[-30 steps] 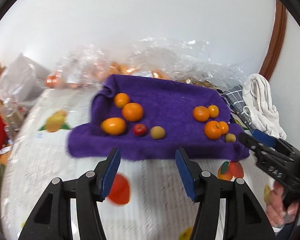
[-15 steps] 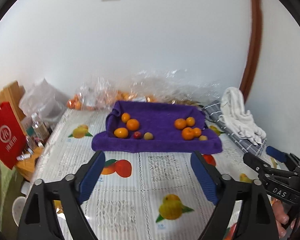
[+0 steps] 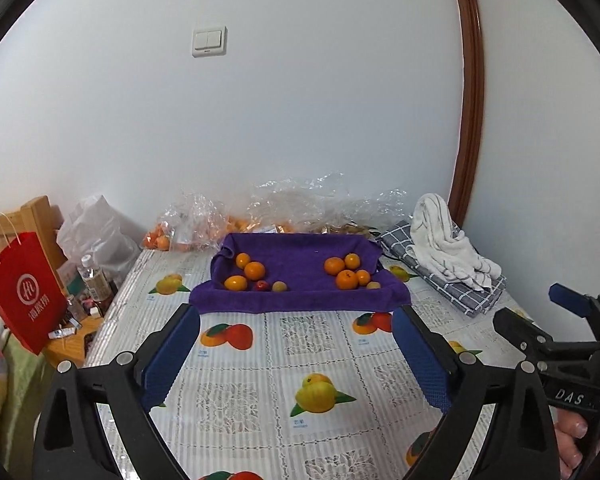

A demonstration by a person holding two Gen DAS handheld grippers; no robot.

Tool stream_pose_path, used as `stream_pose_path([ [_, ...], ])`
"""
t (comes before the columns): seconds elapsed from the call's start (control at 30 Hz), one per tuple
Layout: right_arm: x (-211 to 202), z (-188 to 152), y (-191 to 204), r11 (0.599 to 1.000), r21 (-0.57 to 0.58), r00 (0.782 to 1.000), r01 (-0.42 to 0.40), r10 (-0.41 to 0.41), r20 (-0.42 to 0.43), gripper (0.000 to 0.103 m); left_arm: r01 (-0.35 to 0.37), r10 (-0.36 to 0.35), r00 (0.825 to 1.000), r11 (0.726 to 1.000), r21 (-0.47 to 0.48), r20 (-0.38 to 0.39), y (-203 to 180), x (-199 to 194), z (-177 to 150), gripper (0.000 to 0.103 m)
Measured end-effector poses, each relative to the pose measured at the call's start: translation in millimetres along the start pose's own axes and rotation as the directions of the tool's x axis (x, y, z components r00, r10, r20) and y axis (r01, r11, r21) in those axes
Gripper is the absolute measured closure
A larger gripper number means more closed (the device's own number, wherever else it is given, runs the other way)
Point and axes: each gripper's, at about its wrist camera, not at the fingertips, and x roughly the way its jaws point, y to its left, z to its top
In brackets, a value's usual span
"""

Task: Organize fruits

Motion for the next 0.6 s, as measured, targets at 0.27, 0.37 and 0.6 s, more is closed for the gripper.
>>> stream_pose_path([
  [0.27,0.4,-2.3,0.5,1.0,0.013,1.0,0.003,-0.003,-0.009,0.0,0.007,-0.007,1.0,1.0,-0.027,-0.025,3.7,2.6,-5.3,0.006],
  [0.37,-4.7,-2.2,1.0,1.0,0.005,1.0,0.012,-0.012,0.001,0.0,0.007,-0.008,1.0,1.0,-0.027,-0.026,3.9,2.9,-5.1,0.006],
  [0.6,-11.0,-2.2,1.3,1.0,0.007,1.0,0.014,-0.014,0.012,0.0,0.011,-0.012,1.0,0.999,-0.033,-0.026,4.7,2.9,-5.3,0.006],
])
